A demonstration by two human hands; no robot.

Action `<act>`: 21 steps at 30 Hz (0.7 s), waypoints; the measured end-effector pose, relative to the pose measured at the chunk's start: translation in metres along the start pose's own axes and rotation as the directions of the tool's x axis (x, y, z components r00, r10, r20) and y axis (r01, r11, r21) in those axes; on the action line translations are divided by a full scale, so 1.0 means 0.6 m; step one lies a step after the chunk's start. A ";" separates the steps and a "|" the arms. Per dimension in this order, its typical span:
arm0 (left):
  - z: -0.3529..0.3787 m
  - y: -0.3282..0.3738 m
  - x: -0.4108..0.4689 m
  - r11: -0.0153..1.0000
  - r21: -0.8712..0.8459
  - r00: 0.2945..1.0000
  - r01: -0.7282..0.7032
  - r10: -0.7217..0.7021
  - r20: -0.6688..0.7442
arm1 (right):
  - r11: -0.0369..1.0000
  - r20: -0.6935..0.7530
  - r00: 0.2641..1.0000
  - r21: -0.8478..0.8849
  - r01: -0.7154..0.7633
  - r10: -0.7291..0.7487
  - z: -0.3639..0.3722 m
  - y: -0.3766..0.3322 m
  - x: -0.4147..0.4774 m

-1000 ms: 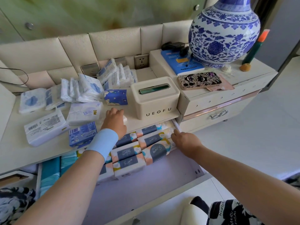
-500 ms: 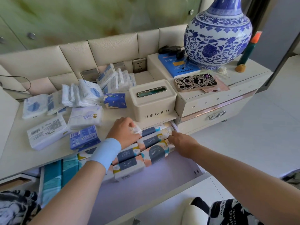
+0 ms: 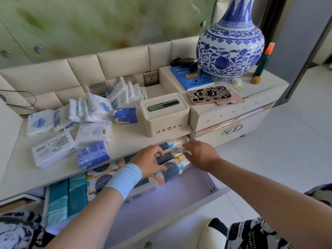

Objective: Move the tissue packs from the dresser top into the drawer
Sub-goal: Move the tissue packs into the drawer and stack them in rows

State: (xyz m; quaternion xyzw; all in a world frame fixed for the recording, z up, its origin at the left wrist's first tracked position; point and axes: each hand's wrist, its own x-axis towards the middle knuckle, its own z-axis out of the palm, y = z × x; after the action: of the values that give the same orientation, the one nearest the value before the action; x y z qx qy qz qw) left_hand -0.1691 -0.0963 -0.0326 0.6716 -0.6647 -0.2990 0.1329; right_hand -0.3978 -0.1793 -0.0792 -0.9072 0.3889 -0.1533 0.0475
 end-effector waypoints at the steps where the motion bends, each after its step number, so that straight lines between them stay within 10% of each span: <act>1: -0.002 -0.008 -0.007 0.982 0.187 0.998 -0.037 0.028 0.051 | 0.996 0.028 0.997 -0.062 -0.066 0.068 0.004 0.010 -0.001; 6: 0.015 -0.060 -0.020 0.807 0.579 0.962 -0.121 -0.050 0.270 | 0.965 0.162 0.984 -0.261 -0.033 0.077 0.036 0.034 0.005; 21: 0.037 -0.053 0.030 0.874 0.461 0.986 -0.151 0.101 0.131 | 0.914 0.324 0.907 -0.384 -0.132 0.268 0.054 0.015 0.043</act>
State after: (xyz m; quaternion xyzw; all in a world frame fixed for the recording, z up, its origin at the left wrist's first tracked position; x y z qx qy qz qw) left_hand -0.1570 -0.1064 -0.0723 0.6226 -0.7657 -0.1542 -0.0487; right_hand -0.3768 -0.2053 -0.1052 -0.8677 0.4864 0.0986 -0.0280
